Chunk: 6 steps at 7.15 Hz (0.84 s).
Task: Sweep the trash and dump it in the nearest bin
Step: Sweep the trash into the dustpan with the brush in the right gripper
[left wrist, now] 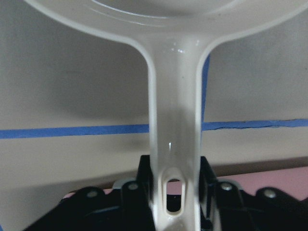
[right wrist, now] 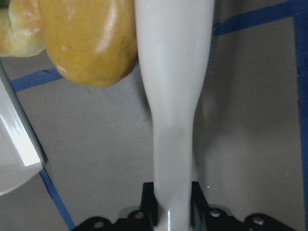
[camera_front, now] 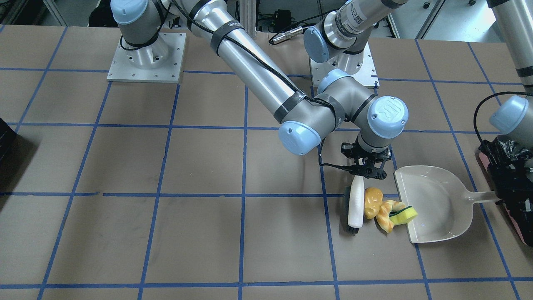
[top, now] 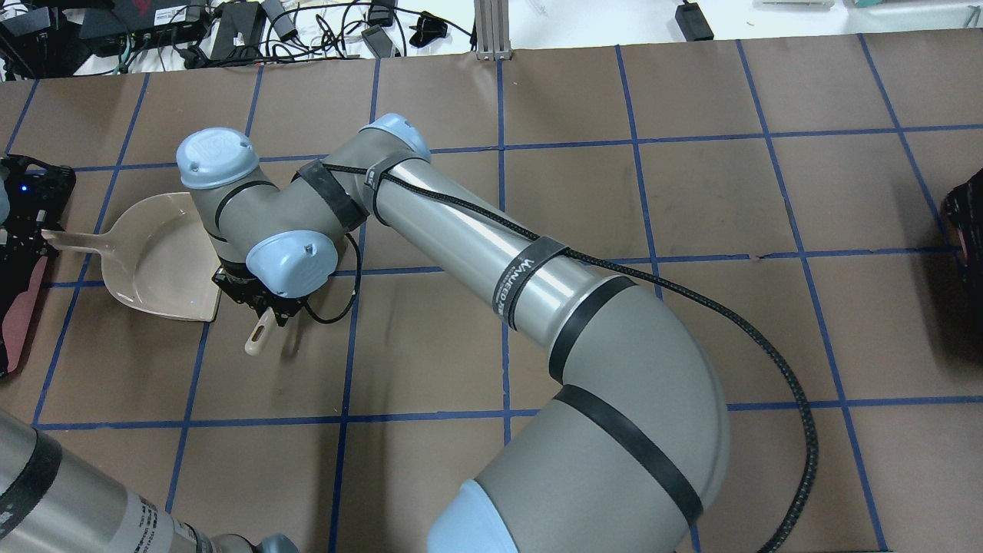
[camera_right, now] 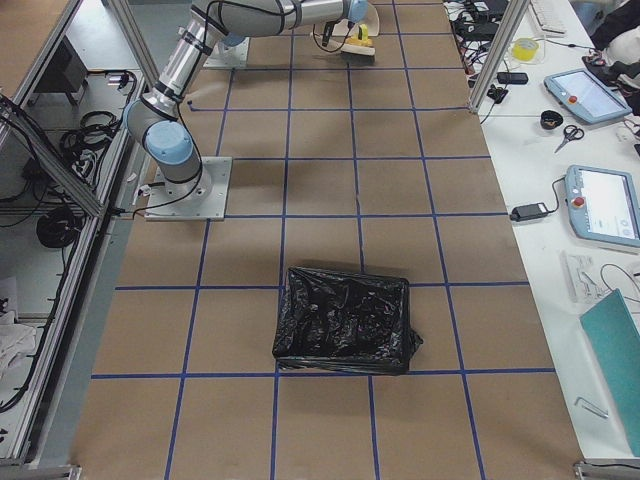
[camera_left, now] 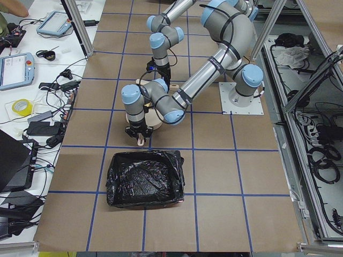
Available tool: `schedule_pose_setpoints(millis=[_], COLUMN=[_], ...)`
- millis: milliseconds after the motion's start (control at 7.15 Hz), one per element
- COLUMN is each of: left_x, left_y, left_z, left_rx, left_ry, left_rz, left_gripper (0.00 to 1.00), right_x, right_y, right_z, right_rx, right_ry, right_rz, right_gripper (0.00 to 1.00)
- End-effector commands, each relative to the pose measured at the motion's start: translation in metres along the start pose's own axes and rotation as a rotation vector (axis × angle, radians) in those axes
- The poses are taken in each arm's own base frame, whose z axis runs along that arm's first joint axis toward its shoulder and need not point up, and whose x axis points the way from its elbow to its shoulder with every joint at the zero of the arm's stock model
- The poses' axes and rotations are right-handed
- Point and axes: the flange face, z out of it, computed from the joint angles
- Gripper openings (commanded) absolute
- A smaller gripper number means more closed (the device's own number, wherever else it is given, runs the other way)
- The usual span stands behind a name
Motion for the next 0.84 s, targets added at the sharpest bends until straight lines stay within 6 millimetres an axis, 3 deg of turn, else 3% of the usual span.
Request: schedule_pose_setpoints(millis=[0, 560, 699], left_x=[0.0, -0.001, -0.001], left_y=[0.0, -0.001, -0.001], left_z=[0.0, 0.0, -0.001], left_rx=[-0.004, -0.005, -0.006], left_ry=[0.002, 0.002, 0.003], left_rz=[0.0, 0.003, 0.003], left_gripper=[0.0, 0.0, 0.0], right_x=[-0.019, -0.042, -0.052], right_y=[-0.004, 0.006, 0.006], right_z=[0.007, -0.002, 0.01], right_rx=[0.011, 0.011, 0.015], right_ry=[-0.032, -0.128, -0.138], right_rz=[-0.001, -0.009, -0.014], right_gripper=[0.0, 0.0, 0.0])
